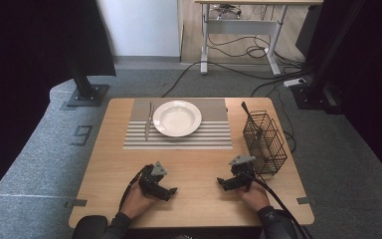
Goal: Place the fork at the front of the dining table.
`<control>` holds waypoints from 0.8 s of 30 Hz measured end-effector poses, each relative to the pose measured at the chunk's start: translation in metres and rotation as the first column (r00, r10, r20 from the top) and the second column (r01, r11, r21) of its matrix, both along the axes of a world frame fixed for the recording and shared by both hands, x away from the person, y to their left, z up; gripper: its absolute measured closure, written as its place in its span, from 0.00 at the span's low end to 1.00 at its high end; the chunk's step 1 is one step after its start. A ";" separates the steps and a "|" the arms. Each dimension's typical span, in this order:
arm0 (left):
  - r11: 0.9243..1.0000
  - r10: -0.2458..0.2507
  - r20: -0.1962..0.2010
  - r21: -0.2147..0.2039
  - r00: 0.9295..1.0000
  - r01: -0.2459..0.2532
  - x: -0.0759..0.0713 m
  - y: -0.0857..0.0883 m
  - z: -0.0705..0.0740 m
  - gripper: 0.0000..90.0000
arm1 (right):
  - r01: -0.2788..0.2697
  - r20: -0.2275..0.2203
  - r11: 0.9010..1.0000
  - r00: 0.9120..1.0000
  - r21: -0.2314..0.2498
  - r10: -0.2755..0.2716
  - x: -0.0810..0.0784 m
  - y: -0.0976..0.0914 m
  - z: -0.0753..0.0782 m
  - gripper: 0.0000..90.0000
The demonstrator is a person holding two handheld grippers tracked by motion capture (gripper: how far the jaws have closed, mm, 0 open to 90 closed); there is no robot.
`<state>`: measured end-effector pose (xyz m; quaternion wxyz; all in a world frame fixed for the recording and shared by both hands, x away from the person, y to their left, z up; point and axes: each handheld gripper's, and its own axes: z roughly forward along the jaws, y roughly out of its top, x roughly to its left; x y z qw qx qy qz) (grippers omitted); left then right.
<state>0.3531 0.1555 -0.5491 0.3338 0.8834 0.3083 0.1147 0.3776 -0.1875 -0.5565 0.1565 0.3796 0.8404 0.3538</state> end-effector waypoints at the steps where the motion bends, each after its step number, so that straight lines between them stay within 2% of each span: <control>1: 1.000 -0.001 -0.002 0.001 1.000 0.001 0.000 0.000 0.000 0.01 | 0.001 0.000 1.000 1.000 0.000 -0.001 0.000 0.000 0.000 0.00; 6: 1.000 -0.012 -0.009 -0.008 1.000 0.012 0.001 -0.002 0.005 0.02 | 0.005 0.001 1.000 1.000 0.002 -0.005 -0.001 0.000 0.000 0.00; 12: 0.997 -0.028 -0.016 -0.066 0.999 0.027 0.004 -0.004 0.018 0.04 | 0.005 0.001 1.000 1.000 0.001 -0.005 -0.002 0.000 0.000 0.00; 15: 0.997 -0.042 -0.020 -0.061 0.999 0.040 0.006 -0.007 0.021 0.04 | 0.006 0.000 1.000 1.000 0.001 -0.006 -0.002 0.000 0.000 0.00; 17: 0.994 -0.083 -0.019 -0.066 0.996 0.081 0.007 -0.010 0.024 0.00 | 0.007 -0.001 1.000 1.000 0.002 -0.007 -0.002 0.000 0.000 0.00; 24: 0.993 -0.109 -0.003 -0.049 0.994 0.109 0.015 -0.025 0.037 0.01 | -0.003 0.000 1.000 1.000 0.000 0.003 -0.003 -0.001 0.000 0.00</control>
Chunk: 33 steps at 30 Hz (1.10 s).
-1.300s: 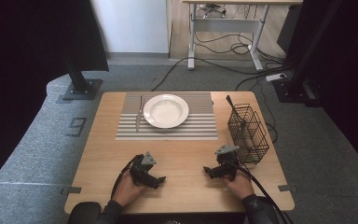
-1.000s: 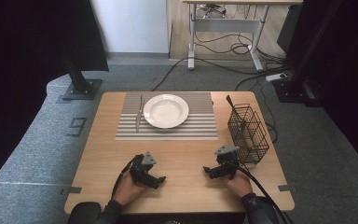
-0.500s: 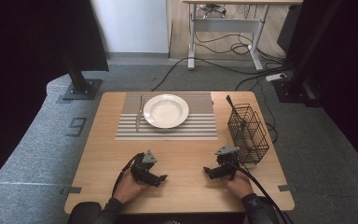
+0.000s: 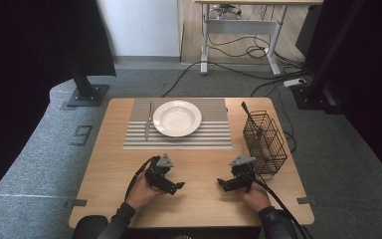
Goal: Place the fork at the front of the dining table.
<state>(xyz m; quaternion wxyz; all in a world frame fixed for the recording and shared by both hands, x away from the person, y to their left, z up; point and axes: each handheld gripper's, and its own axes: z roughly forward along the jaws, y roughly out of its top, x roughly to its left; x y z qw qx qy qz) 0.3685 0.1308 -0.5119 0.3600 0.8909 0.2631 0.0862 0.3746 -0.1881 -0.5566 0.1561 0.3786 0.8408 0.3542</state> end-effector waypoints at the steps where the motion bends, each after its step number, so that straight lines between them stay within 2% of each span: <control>1: 1.000 -0.003 0.009 0.003 1.000 0.003 0.002 -0.004 0.005 0.01 | 0.002 0.001 1.000 1.000 0.001 -0.002 -0.001 0.000 0.000 0.00; 11: 1.000 -0.026 0.040 -0.010 0.999 0.026 0.014 -0.022 0.033 0.02 | -0.009 0.001 1.000 1.000 0.000 0.009 -0.005 -0.002 0.000 0.00; 17: 0.999 -0.048 0.065 -0.007 0.997 0.048 0.022 -0.039 0.052 0.04 | -0.018 0.005 1.000 1.000 0.000 0.018 -0.007 -0.003 0.000 0.00; 24: 0.997 -0.069 0.062 -0.030 0.996 0.071 0.030 -0.054 0.066 0.08 | -0.020 0.002 1.000 1.000 0.000 0.020 -0.011 -0.005 0.000 0.00; 32: 0.993 -0.113 0.083 -0.033 0.990 0.116 0.039 -0.079 0.084 0.14 | -0.027 0.002 1.000 1.000 0.000 0.027 -0.016 -0.008 0.000 0.00; 33: 0.991 -0.127 0.090 -0.031 0.988 0.131 0.041 -0.085 0.090 0.15 | -0.031 0.004 1.000 1.000 0.000 0.031 -0.017 -0.008 0.000 0.00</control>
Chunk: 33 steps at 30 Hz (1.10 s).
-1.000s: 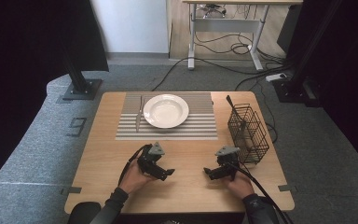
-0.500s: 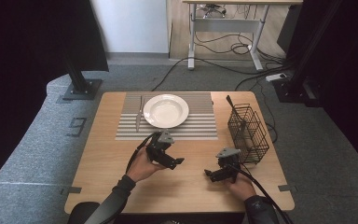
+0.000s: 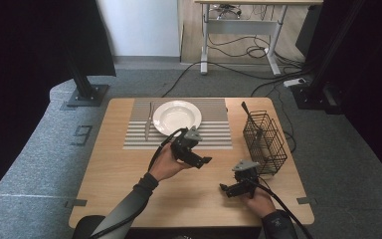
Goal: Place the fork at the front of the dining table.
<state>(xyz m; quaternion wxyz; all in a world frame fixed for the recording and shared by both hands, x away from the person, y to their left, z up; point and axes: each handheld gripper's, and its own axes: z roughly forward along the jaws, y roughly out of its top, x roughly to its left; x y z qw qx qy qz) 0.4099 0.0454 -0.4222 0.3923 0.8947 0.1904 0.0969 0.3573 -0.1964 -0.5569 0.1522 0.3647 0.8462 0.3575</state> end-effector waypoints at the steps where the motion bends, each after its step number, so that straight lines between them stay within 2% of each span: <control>1: 1.000 0.000 0.000 0.000 1.000 0.000 0.000 0.000 0.000 0.15 | 0.000 0.000 1.000 1.000 0.000 0.000 0.000 0.000 0.000 0.00; 6: 1.000 -0.025 0.017 -0.002 1.000 0.025 0.006 -0.023 0.016 0.16 | -0.005 -0.001 1.000 1.000 0.000 0.005 -0.003 -0.001 0.000 0.00; 13: 0.998 -0.056 0.034 -0.017 0.998 0.056 0.012 -0.046 0.029 0.18 | -0.017 -0.001 1.000 1.000 -0.001 0.017 -0.005 -0.003 0.000 0.00; 16: 0.997 -0.080 0.050 -0.009 0.996 0.080 0.015 -0.064 0.036 0.20 | -0.019 -0.001 1.000 1.000 0.001 0.019 -0.006 -0.004 0.000 0.00; 17: 0.997 -0.080 0.050 -0.009 0.996 0.080 0.015 -0.064 0.036 0.20 | -0.019 -0.001 1.000 1.000 0.001 0.019 -0.006 -0.004 0.000 0.00; 22: 0.993 -0.117 0.057 -0.004 0.992 0.117 0.020 -0.089 0.042 0.23 | -0.020 -0.002 1.000 1.000 0.002 0.020 -0.006 -0.004 0.000 0.00; 24: 0.992 -0.123 0.058 -0.004 0.991 0.124 0.021 -0.092 0.043 0.23 | -0.020 -0.002 1.000 1.000 0.002 0.020 -0.006 -0.004 0.000 0.00; 27: 0.991 -0.134 0.054 -0.007 0.990 0.134 0.024 -0.102 0.043 0.30 | -0.021 -0.002 1.000 1.000 0.000 0.021 -0.006 -0.004 0.000 0.00; 33: 0.984 -0.175 0.022 -0.036 0.984 0.175 0.028 -0.118 0.042 0.38 | -0.023 0.000 1.000 1.000 -0.003 0.023 -0.006 -0.004 0.000 0.00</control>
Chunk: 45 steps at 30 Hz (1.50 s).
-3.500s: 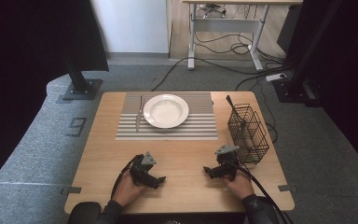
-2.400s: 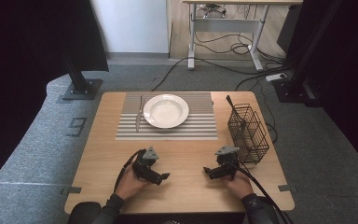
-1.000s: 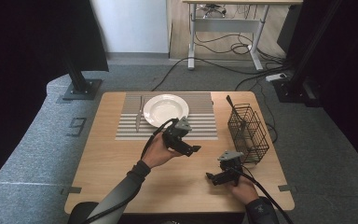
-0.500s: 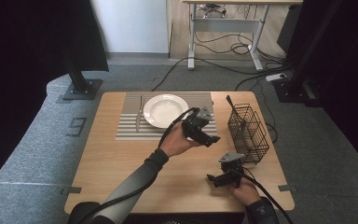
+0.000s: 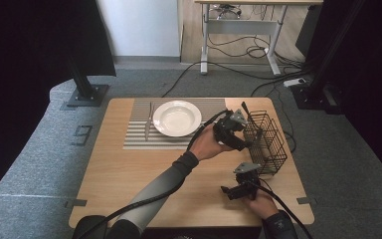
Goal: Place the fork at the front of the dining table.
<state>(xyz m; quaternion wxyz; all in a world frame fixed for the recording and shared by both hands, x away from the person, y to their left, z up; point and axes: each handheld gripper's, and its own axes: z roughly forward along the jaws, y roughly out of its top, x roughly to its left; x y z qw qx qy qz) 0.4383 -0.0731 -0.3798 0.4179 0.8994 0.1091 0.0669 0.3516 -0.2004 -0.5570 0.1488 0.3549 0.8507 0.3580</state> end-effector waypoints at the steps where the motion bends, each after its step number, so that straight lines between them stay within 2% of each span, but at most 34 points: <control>1: 1.000 -0.010 -0.010 0.002 1.000 0.010 0.001 -0.007 -0.002 0.42 | 0.000 0.002 1.000 1.000 0.000 0.000 0.000 0.000 0.000 0.00; 8: 0.999 -0.030 -0.032 0.023 0.999 0.031 0.002 -0.024 -0.009 0.51 | -0.003 0.002 1.000 1.000 0.001 0.003 0.000 0.000 0.000 0.00; 9: 0.999 -0.033 -0.048 0.031 0.998 0.034 0.002 -0.029 -0.011 0.56 | -0.005 0.003 1.000 1.000 0.000 0.005 0.000 0.000 0.000 0.00; 11: 0.999 -0.034 -0.054 0.032 0.998 0.035 0.002 -0.031 -0.012 0.57 | -0.010 0.008 1.000 1.000 -0.001 0.010 0.001 0.000 0.000 0.00; 12: 0.999 -0.033 -0.061 0.034 0.998 0.036 0.002 -0.033 -0.012 0.59 | -0.009 0.006 1.000 1.000 0.000 0.009 0.001 0.000 0.000 0.00; 13: 0.999 -0.032 -0.065 0.037 0.997 0.035 0.002 -0.034 -0.013 0.67 | -0.010 0.006 1.000 1.000 0.000 0.010 0.001 0.000 0.000 0.00; 14: 0.999 -0.028 -0.067 0.039 0.997 0.030 0.002 -0.036 -0.013 0.67 | -0.010 0.006 1.000 1.000 0.000 0.010 0.001 0.000 0.000 0.00; 15: 0.998 -0.026 -0.065 0.048 0.998 0.029 0.001 -0.037 -0.014 0.78 | -0.011 0.007 1.000 1.000 -0.001 0.011 0.001 0.000 0.000 0.00; 17: 0.999 -0.026 -0.071 0.045 0.997 0.029 0.000 -0.036 -0.013 0.85 | -0.014 0.008 1.000 1.000 -0.003 0.014 0.001 -0.001 0.000 0.00; 22: 0.999 -0.029 -0.065 0.043 0.997 0.031 -0.001 -0.036 -0.011 0.86 | -0.012 0.006 1.000 1.000 -0.001 0.012 0.001 0.000 0.000 0.00; 25: 0.999 -0.034 -0.056 0.036 0.998 0.036 -0.003 -0.034 -0.005 0.86 | -0.006 0.000 1.000 1.000 0.002 0.006 0.000 0.000 0.000 0.00; 27: 0.999 -0.038 -0.030 0.034 0.999 0.039 -0.004 -0.031 0.004 0.87 | -0.007 0.000 1.000 1.000 0.002 0.007 0.001 0.000 0.000 0.00; 30: 0.999 -0.038 -0.017 0.027 0.999 0.039 -0.005 -0.027 0.011 0.87 | -0.006 -0.002 1.000 1.000 0.004 0.006 0.000 0.000 0.000 0.00; 33: 0.999 -0.033 -0.002 0.004 0.999 0.033 -0.005 -0.018 0.027 0.87 | -0.005 -0.002 1.000 1.000 0.002 0.005 0.000 0.000 0.000 0.00; 34: 0.999 -0.033 -0.002 0.004 0.999 0.033 -0.005 -0.018 0.027 0.87 | -0.005 -0.002 1.000 1.000 0.002 0.005 0.000 0.000 0.000 0.00; 37: 0.999 -0.028 0.003 -0.022 1.000 0.028 -0.005 -0.008 0.041 0.87 | -0.006 -0.002 1.000 1.000 0.002 0.006 0.000 0.000 0.000 0.00; 38: 0.999 -0.028 0.003 -0.022 1.000 0.028 -0.005 -0.008 0.041 0.87 | -0.006 -0.002 1.000 1.000 0.002 0.006 0.000 0.000 0.000 0.00; 41: 0.999 -0.026 0.018 -0.037 1.000 0.027 -0.007 0.003 0.055 0.87 | -0.009 0.000 1.000 1.000 0.002 0.009 0.001 0.000 0.000 0.00; 45: 0.999 -0.019 0.028 -0.046 0.999 0.020 -0.009 0.013 0.065 0.87 | -0.009 -0.001 1.000 1.000 0.002 0.009 0.001 0.000 0.000 0.00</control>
